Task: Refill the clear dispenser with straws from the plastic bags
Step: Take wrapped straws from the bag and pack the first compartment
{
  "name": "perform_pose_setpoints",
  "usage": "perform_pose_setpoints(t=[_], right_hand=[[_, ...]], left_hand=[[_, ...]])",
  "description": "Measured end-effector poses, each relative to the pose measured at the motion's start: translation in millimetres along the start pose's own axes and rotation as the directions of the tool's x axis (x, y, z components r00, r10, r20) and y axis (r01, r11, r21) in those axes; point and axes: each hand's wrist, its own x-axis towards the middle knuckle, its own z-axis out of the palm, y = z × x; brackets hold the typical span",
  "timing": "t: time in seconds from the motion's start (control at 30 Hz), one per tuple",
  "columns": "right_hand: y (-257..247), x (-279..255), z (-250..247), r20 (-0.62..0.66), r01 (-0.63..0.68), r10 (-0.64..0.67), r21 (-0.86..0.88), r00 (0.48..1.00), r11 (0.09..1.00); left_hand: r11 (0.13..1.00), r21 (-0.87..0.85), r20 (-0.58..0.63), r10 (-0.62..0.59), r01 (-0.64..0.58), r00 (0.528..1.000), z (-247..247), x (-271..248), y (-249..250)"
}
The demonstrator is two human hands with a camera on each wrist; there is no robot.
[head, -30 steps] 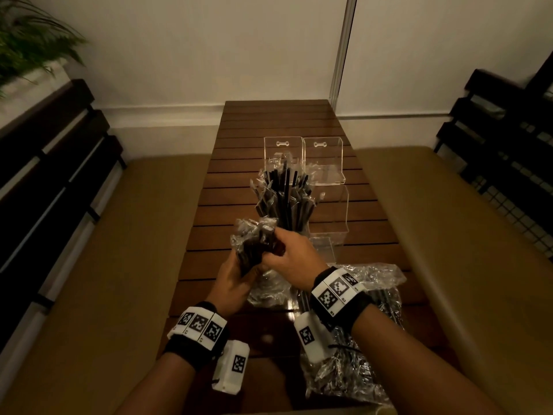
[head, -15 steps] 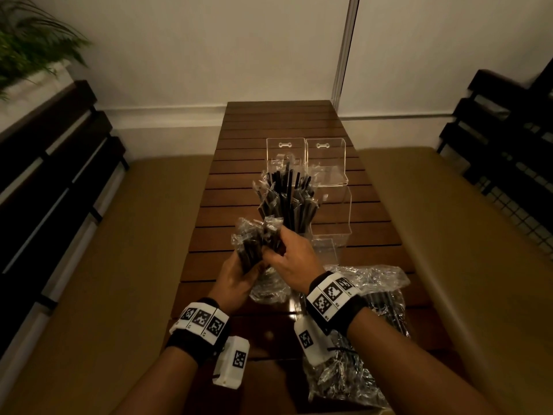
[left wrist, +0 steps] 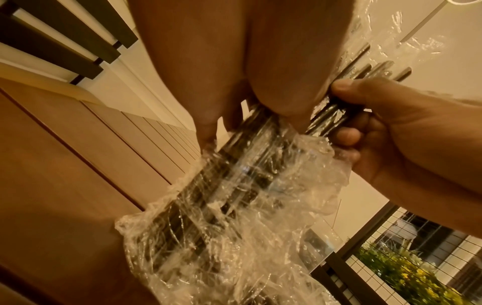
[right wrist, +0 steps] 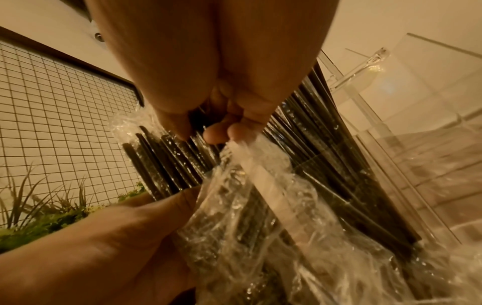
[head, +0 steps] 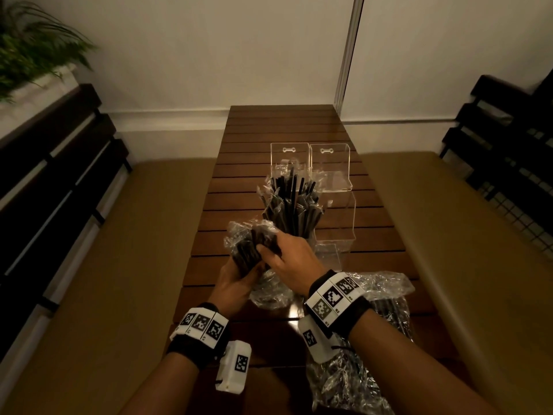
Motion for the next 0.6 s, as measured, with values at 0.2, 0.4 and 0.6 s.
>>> perform_pose_setpoints(t=[0.2, 0.4, 0.6], right_hand=[[-2.1, -1.2, -1.2, -0.103, 0.026, -0.017, 0.086, 0.995, 0.996], [-9.3, 3.5, -5.7, -0.031, -0.003, 0.008, 0.142, 0.999, 0.990], [-16.3, 10.7, -8.0, -0.054, 0.014, -0.008, 0.110, 0.999, 0.994]], left_hand=[[0.999, -0.045, -0.004, -0.004, 0.004, 1.000, 0.5, 1.2, 1.5], [0.995, -0.093, -0.013, -0.021, 0.020, 1.000, 1.5, 1.9, 0.7], [0.997, -0.082, -0.020, -0.013, 0.011, 1.000, -0.6, 2.3, -3.9]])
